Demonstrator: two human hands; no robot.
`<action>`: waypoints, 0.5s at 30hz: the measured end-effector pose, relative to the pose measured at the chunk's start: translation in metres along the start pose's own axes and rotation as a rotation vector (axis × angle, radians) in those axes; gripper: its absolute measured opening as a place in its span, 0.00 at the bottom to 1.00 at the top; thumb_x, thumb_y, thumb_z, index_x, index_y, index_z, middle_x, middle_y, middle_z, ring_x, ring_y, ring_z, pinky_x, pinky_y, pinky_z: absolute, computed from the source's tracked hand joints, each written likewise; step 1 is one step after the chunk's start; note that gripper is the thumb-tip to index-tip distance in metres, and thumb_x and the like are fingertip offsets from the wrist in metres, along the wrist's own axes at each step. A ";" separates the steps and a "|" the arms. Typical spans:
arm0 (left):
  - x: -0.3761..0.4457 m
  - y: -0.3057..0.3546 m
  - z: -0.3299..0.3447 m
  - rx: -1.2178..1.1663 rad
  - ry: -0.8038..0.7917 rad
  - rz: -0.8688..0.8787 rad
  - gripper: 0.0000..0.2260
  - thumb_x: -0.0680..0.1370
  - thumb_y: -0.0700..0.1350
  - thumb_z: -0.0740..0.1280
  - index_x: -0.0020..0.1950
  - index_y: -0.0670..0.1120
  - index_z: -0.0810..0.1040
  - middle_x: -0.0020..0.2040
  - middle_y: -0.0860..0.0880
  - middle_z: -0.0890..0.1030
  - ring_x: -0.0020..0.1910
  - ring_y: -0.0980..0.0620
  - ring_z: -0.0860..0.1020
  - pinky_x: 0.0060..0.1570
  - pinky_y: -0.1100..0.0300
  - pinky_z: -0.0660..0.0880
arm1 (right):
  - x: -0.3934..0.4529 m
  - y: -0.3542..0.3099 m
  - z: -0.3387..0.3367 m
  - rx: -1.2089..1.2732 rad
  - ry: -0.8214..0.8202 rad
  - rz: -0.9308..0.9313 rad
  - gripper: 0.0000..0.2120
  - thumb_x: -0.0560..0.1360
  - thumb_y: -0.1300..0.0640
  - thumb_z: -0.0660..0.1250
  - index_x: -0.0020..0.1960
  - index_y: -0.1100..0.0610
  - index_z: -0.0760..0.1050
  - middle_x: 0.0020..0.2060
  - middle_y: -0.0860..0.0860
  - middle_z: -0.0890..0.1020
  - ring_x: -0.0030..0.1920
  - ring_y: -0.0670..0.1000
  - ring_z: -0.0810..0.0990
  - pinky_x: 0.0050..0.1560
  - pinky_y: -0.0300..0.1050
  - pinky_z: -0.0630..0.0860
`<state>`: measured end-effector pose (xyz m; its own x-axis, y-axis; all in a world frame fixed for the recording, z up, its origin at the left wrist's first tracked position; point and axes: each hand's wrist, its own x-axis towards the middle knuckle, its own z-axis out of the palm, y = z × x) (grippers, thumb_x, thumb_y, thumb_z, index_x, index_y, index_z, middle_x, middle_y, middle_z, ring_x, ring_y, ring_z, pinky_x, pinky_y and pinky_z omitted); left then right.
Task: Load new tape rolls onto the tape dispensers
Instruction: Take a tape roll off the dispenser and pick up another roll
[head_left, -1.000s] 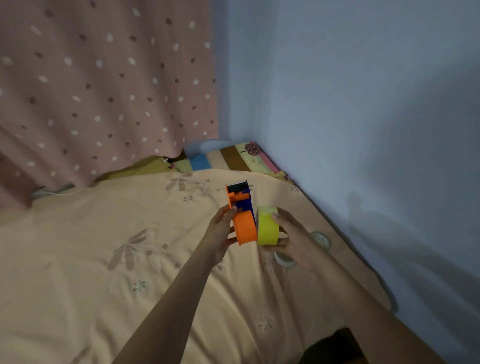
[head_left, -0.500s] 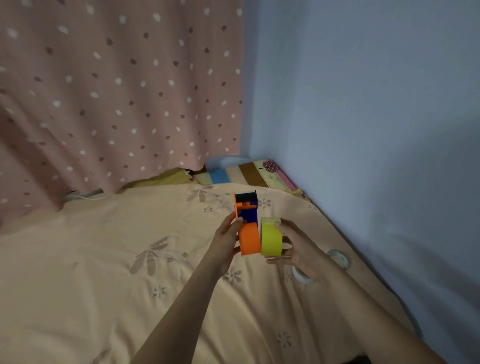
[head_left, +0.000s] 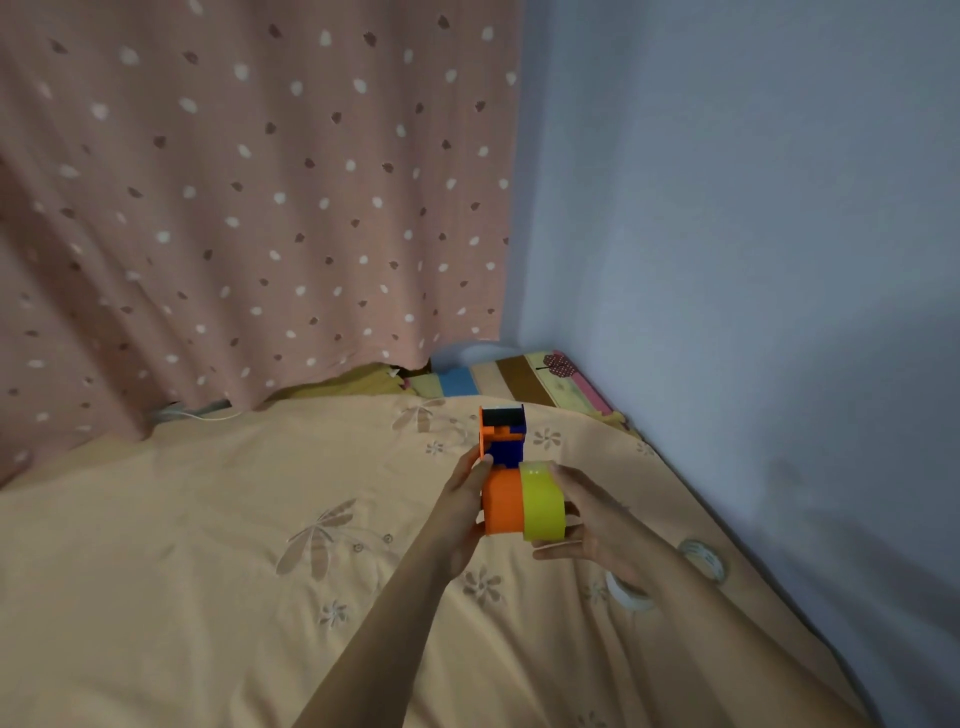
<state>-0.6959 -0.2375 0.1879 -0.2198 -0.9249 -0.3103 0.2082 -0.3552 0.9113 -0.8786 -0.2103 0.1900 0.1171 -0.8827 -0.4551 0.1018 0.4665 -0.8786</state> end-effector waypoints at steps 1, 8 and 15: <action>0.000 0.001 -0.002 -0.018 -0.003 -0.009 0.18 0.82 0.56 0.62 0.72 0.58 0.71 0.66 0.49 0.79 0.64 0.44 0.77 0.59 0.44 0.77 | 0.001 0.000 0.000 0.006 -0.029 -0.004 0.34 0.69 0.36 0.72 0.71 0.46 0.67 0.64 0.60 0.74 0.55 0.66 0.84 0.56 0.65 0.81; 0.002 -0.001 -0.005 -0.079 -0.119 -0.017 0.19 0.84 0.57 0.57 0.74 0.54 0.70 0.67 0.46 0.80 0.67 0.41 0.77 0.69 0.39 0.71 | 0.013 0.003 0.015 -0.075 -0.136 -0.034 0.42 0.63 0.46 0.82 0.73 0.45 0.67 0.63 0.59 0.79 0.54 0.62 0.86 0.59 0.61 0.80; 0.000 -0.002 -0.025 -0.015 -0.282 -0.017 0.34 0.77 0.49 0.72 0.79 0.57 0.59 0.73 0.48 0.74 0.71 0.45 0.74 0.70 0.43 0.71 | 0.020 -0.002 0.029 0.007 -0.153 -0.017 0.45 0.63 0.42 0.81 0.74 0.48 0.66 0.64 0.57 0.80 0.54 0.64 0.85 0.63 0.62 0.78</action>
<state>-0.6725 -0.2399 0.1798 -0.4795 -0.8453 -0.2357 0.2161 -0.3741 0.9019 -0.8481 -0.2270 0.1872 0.2644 -0.8717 -0.4126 0.1121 0.4527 -0.8846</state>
